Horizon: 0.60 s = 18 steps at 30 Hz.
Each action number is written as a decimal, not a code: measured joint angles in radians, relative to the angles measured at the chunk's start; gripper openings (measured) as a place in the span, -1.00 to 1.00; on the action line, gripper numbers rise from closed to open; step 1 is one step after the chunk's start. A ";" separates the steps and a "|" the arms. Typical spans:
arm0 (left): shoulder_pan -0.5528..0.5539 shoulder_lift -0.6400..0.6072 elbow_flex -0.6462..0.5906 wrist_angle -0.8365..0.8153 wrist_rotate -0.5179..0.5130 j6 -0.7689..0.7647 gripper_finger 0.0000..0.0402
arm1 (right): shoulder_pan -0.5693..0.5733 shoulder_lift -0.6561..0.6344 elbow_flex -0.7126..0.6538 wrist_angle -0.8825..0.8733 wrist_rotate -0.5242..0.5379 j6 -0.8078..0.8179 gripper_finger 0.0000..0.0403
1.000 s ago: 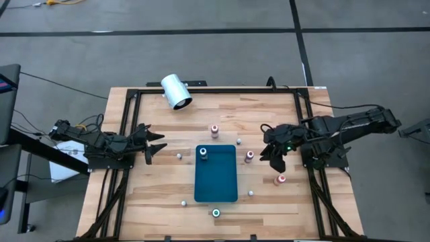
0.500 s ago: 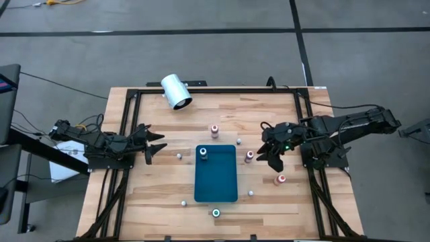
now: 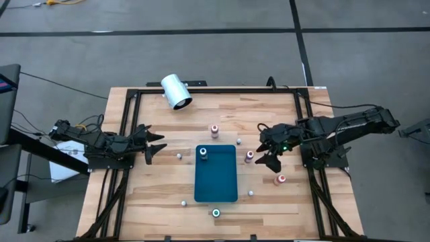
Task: Pick & Place food coloring
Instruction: Put the large red food coloring bottle into the blue bin
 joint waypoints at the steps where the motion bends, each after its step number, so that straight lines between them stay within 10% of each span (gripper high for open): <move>1: 0.000 0.000 0.000 0.001 0.000 -0.001 0.04 | 0.000 0.010 -0.001 -0.003 0.001 -0.003 0.35; 18: 0.000 0.000 0.000 -0.023 0.001 0.033 0.04 | -0.071 0.174 0.000 -0.003 -0.025 -0.026 0.52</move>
